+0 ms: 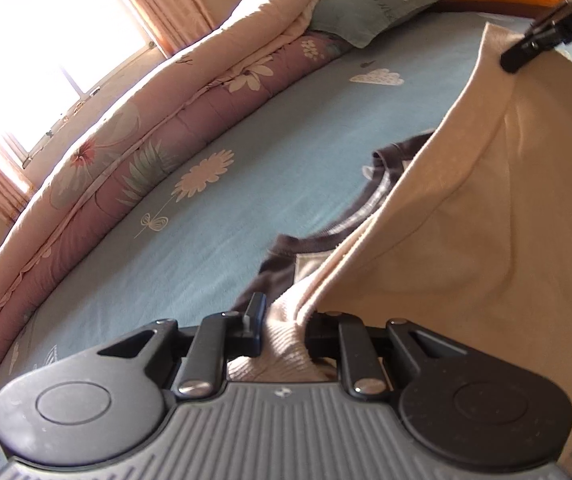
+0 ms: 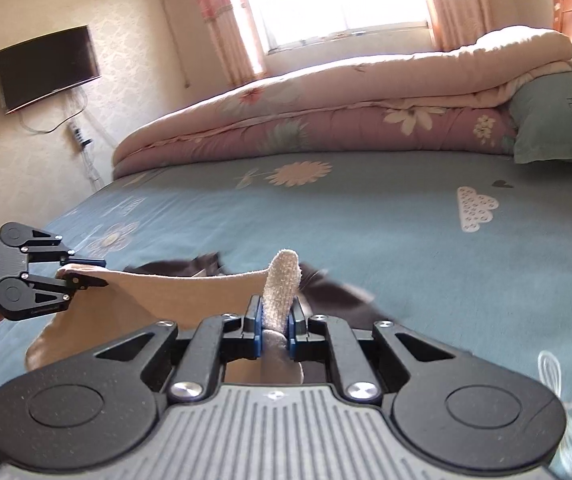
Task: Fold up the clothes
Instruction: 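Lift the hem with both grippers, fold it onto the collar, open, then move both open grippers to the folded edge of the bundle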
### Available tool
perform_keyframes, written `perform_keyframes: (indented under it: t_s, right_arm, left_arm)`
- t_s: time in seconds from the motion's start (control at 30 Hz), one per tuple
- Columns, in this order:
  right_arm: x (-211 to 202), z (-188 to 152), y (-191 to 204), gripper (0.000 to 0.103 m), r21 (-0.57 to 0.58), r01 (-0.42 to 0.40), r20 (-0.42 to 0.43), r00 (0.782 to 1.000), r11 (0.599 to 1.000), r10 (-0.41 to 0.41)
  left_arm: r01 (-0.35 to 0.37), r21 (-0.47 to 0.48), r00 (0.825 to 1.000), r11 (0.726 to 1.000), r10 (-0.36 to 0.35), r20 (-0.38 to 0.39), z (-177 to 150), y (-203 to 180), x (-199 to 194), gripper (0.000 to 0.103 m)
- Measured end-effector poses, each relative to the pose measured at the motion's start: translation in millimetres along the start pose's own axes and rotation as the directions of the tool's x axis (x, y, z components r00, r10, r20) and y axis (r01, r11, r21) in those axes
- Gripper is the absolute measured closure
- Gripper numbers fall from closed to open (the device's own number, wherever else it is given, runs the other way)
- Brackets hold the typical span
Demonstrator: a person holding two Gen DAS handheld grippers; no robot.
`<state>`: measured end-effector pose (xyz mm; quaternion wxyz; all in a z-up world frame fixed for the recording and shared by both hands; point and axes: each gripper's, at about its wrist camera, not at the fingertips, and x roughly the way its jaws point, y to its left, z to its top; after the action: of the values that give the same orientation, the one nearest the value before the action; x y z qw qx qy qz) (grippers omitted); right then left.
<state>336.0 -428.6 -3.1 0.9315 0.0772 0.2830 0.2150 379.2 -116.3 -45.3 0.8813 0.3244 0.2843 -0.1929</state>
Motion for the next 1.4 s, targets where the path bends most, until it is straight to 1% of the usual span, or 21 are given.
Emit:
perform_keyframes:
  t_s: [0.13, 0.17, 0.23, 0.33, 0.4, 0.47, 0.5, 0.57, 0.63, 0.67, 0.73, 0.77, 0.83, 0.97, 1.03, 1.1, 1.17, 1.23, 1.33, 1.37, 1.4]
  right_arm:
    - [27, 6, -20, 0.090, 0.034, 0.042, -0.002, 0.999, 0.999, -0.042]
    - [35, 6, -25, 0.090, 0.042, 0.052, -0.009, 0.999, 0.998, -0.051]
    - [50, 2, -34, 0.090, 0.056, 0.073, -0.031, 0.997, 0.996, -0.072]
    - [70, -8, -43, 0.087, 0.083, 0.114, -0.081, 0.991, 0.990, -0.107]
    - [75, -13, -45, 0.075, 0.096, 0.156, -0.102, 0.984, 0.983, -0.146]
    - [71, -17, -45, 0.074, 0.101, 0.170, -0.098, 0.982, 0.980, -0.161]
    - [66, -18, -46, 0.071, 0.106, 0.171, -0.091, 0.983, 0.980, -0.162]
    - [55, -17, -46, 0.063, 0.119, 0.179, -0.071, 0.983, 0.977, -0.172]
    - [43, -16, -46, 0.058, 0.134, 0.174, -0.055, 0.984, 0.976, -0.168]
    - [37, -15, -45, 0.058, 0.140, 0.167, -0.049, 0.986, 0.976, -0.162]
    - [23, -16, -40, 0.058, 0.147, 0.156, -0.047, 0.987, 0.977, -0.151]
    - [17, -17, -37, 0.058, 0.150, 0.149, -0.054, 0.988, 0.977, -0.143]
    - [2, -22, -27, 0.057, 0.139, 0.133, -0.072, 0.990, 0.981, -0.124]
    - [-21, -41, -3, 0.053, 0.079, 0.128, -0.127, 0.985, 0.989, -0.117]
    - [-28, -49, 5, 0.052, 0.062, 0.127, -0.142, 0.983, 0.990, -0.117]
    - [-34, -56, 12, 0.052, 0.055, 0.127, -0.153, 0.981, 0.990, -0.117]
    - [-38, -60, 14, 0.052, 0.061, 0.131, -0.157, 0.980, 0.990, -0.120]
    - [-39, -63, 12, 0.051, 0.072, 0.129, -0.159, 0.980, 0.989, -0.116]
    - [-37, -68, 9, 0.050, 0.087, 0.137, -0.167, 0.978, 0.987, -0.121]
    - [-37, -70, 8, 0.050, 0.089, 0.138, -0.172, 0.978, 0.986, -0.121]
    - [-36, -72, 7, 0.050, 0.091, 0.138, -0.177, 0.977, 0.986, -0.120]
  left_arm:
    - [0.024, -0.027, 1.000, 0.999, -0.024, -0.019, 5, 6, 32, 0.086]
    - [0.030, -0.035, 0.999, 0.999, -0.031, -0.029, 4, 6, 39, 0.080]
    - [0.039, -0.061, 0.998, 0.997, -0.042, -0.047, -1, 6, 53, 0.075]
    - [0.059, -0.135, 0.996, 0.989, -0.068, -0.062, -9, 12, 66, 0.059]
    - [0.106, -0.217, 0.993, 0.970, -0.116, -0.033, -14, 24, 62, 0.050]
    - [0.179, -0.330, 0.982, 0.927, -0.188, 0.006, -18, 44, 54, 0.041]
    - [0.216, -0.389, 0.975, 0.896, -0.221, 0.034, -20, 55, 50, 0.039]
    - [0.283, -0.513, 0.958, 0.811, -0.264, 0.111, -23, 82, 39, 0.032]
    - [0.291, -0.614, 0.956, 0.734, -0.248, 0.157, -25, 107, 30, 0.026]
    - [0.286, -0.642, 0.957, 0.712, -0.239, 0.163, -27, 116, 26, 0.027]
    - [0.279, -0.665, 0.959, 0.693, -0.236, 0.156, -31, 126, 18, 0.027]
    - [0.280, -0.661, 0.958, 0.696, -0.244, 0.149, -35, 126, 13, 0.027]
    - [0.275, -0.637, 0.959, 0.720, -0.255, 0.126, -46, 120, 3, 0.027]
    - [0.230, -0.510, 0.967, 0.829, -0.254, 0.024, -63, 93, -2, 0.027]
    - [0.224, -0.451, 0.965, 0.864, -0.261, -0.019, -62, 80, 8, 0.027]
    - [0.197, -0.395, 0.973, 0.897, -0.228, -0.032, -56, 68, 18, 0.027]
    - [0.137, -0.353, 0.986, 0.926, -0.161, -0.040, -49, 61, 29, 0.027]
    - [0.039, -0.391, 0.996, 0.920, -0.067, -0.058, -44, 68, 40, 0.027]
    - [-0.044, -0.507, 0.997, 0.861, 0.005, -0.079, -45, 92, 45, 0.029]
    - [-0.044, -0.536, 0.997, 0.843, 0.001, -0.080, -47, 98, 44, 0.029]
    - [-0.008, -0.549, 0.997, 0.836, -0.035, -0.068, -51, 100, 41, 0.029]
